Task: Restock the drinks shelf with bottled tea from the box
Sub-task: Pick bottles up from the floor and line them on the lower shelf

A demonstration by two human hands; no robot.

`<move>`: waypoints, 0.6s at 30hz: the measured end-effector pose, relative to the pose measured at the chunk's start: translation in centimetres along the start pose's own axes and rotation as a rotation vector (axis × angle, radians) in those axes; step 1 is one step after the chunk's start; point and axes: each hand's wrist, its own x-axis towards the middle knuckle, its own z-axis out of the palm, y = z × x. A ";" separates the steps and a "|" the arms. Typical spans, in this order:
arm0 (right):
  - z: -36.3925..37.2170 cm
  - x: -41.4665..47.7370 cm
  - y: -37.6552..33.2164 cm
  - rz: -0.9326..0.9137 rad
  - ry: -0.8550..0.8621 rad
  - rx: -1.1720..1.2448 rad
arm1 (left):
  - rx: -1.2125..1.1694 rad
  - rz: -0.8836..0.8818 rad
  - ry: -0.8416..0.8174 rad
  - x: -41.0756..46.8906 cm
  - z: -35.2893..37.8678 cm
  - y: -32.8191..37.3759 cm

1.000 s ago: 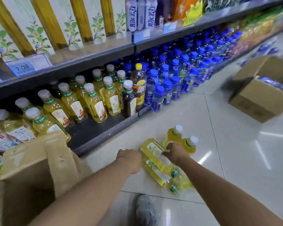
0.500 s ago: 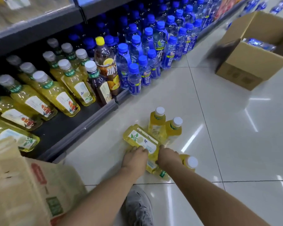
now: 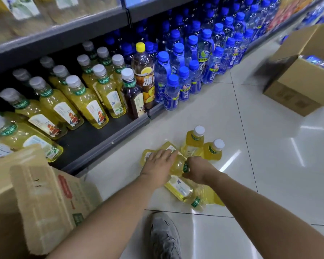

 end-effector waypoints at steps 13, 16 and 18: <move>1.8 -1.9 -2.8 -0.042 0.092 0.115 | -0.606 -0.581 0.391 -6.4 -1.6 -2.1; 6.0 -2.6 -1.4 0.089 -0.017 0.105 | -0.707 -0.620 0.440 -7.5 0.1 -2.0; 8.5 -2.8 -1.0 0.152 -0.047 0.117 | -0.786 -0.696 0.475 -7.8 1.2 -1.8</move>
